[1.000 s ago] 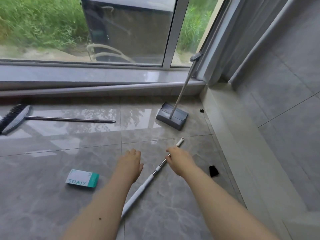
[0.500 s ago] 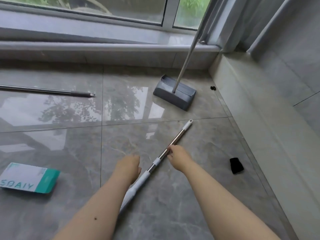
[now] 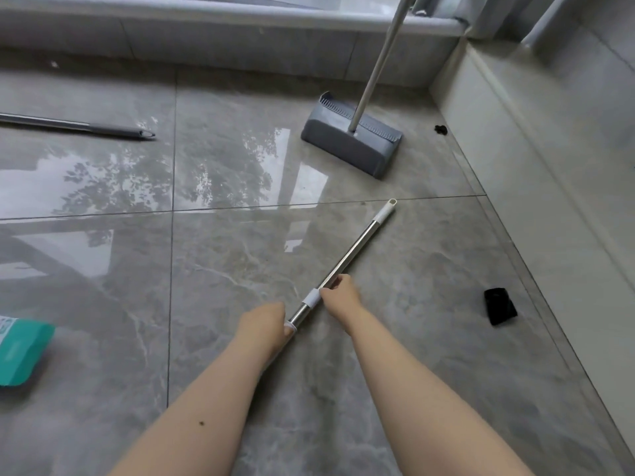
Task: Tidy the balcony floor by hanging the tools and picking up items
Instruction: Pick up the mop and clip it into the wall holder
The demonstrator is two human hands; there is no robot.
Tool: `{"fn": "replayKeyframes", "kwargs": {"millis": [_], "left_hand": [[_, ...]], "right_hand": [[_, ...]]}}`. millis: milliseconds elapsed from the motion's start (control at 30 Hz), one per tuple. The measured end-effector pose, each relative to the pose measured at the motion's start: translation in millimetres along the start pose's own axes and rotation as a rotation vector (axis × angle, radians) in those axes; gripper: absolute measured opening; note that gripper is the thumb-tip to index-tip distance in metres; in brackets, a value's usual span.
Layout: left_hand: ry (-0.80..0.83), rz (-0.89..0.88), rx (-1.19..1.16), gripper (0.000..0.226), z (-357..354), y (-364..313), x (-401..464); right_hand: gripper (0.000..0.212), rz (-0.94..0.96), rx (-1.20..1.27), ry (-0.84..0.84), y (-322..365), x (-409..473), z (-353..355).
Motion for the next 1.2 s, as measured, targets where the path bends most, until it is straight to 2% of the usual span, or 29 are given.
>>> {"fn": "replayKeyframes", "kwargs": {"millis": [200, 267, 367, 467, 533, 600, 700, 867, 1033, 1200], "left_hand": [[0.040, -0.020, -0.004, 0.037, -11, -8, 15], [0.050, -0.019, 0.003, 0.035, -13, -9, 17], [0.047, -0.034, 0.012, 0.035, -12, -9, 16], [0.060, -0.045, -0.005, 0.035, -8, -8, 7], [0.071, -0.051, -0.035, 0.034, 2, -8, -2], [0.075, -0.051, -0.071, 0.033, 18, -8, -15], [0.073, -0.039, -0.113, 0.033, 49, -10, -43], [0.082, -0.007, -0.170, 0.030, 111, -19, -109], [0.089, 0.019, -0.188, 0.019, 177, -30, -189], [0.059, 0.063, -0.147, 0.026, 249, -48, -267]], "right_hand": [[0.037, -0.148, 0.293, 0.015, -4, 14, -16], [0.029, -0.195, 0.382, 0.012, -3, 16, -19], [0.005, -0.230, 0.461, 0.027, 1, 13, -17], [0.022, -0.243, 0.497, 0.036, 6, 8, -12], [0.024, -0.240, 0.500, 0.026, 15, 0, -7], [0.015, -0.215, 0.486, 0.013, 29, -15, 0], [0.027, -0.211, 0.457, -0.002, 55, -48, 19], [0.026, -0.197, 0.439, 0.030, 107, -117, 68], [0.013, -0.097, 0.466, 0.036, 173, -200, 127], [0.008, 0.038, 0.455, 0.056, 243, -282, 181]]}}
Point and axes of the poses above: each hand's wrist, its own x-axis towards the middle knuckle, its own z-axis out of the back of the hand, y = z × x, the point moved 1 cm from there along x, towards the middle knuckle, and after that the axes turned 5 degrees about x, right-handed, at the moved point
